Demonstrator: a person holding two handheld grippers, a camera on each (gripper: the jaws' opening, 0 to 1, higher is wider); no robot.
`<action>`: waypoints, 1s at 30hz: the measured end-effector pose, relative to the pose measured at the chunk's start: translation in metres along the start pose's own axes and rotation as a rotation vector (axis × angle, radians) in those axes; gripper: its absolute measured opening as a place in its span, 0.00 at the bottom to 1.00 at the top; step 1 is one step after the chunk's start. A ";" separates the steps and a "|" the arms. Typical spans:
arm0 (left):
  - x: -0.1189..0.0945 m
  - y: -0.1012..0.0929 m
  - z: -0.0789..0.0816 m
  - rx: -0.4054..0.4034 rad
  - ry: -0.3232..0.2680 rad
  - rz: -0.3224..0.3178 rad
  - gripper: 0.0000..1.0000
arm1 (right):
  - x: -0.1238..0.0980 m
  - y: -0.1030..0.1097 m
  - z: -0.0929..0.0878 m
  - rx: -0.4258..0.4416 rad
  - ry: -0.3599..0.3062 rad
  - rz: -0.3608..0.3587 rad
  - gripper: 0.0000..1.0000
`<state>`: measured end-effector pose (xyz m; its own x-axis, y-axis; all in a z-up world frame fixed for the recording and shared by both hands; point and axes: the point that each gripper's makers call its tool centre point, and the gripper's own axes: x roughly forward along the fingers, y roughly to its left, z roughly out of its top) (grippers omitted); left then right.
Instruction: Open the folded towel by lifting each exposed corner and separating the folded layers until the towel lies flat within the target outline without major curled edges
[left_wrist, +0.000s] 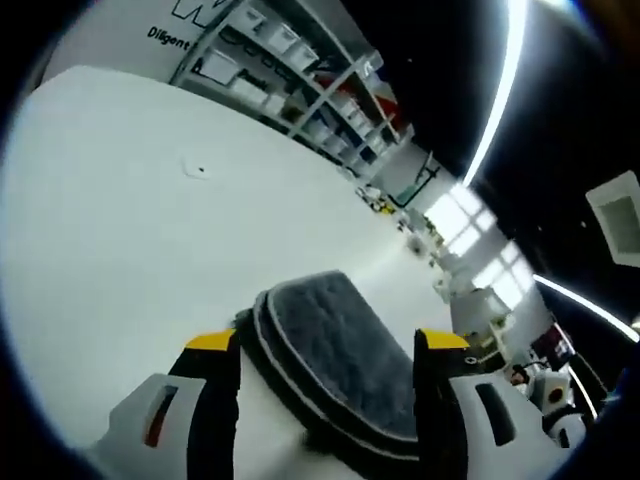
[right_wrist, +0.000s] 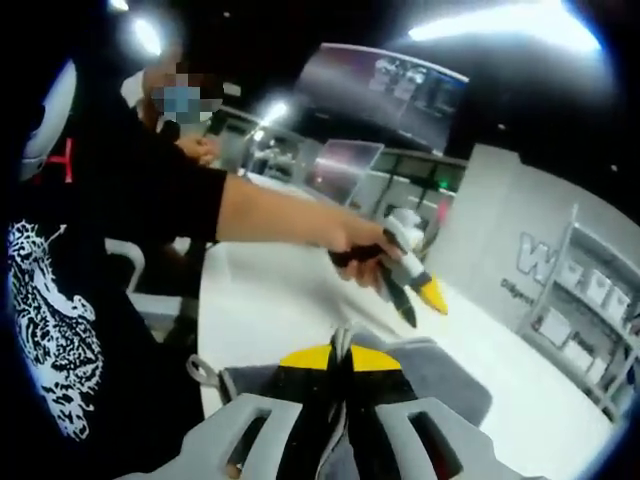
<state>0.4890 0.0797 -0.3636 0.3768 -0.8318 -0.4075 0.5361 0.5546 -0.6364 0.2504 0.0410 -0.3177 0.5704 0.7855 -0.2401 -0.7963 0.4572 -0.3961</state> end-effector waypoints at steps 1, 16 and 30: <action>0.003 0.005 -0.001 0.011 0.009 0.024 0.59 | 0.000 0.000 0.000 0.003 -0.002 -0.001 0.00; 0.025 0.030 -0.006 0.171 0.079 0.208 0.25 | -0.001 0.002 -0.005 0.027 -0.019 0.004 0.00; 0.026 0.027 -0.002 0.349 0.074 0.271 0.07 | -0.002 0.002 -0.011 0.025 -0.011 -0.005 0.00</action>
<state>0.5114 0.0729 -0.3930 0.4909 -0.6474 -0.5829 0.6529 0.7164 -0.2459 0.2499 0.0360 -0.3273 0.5724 0.7875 -0.2285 -0.7982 0.4714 -0.3749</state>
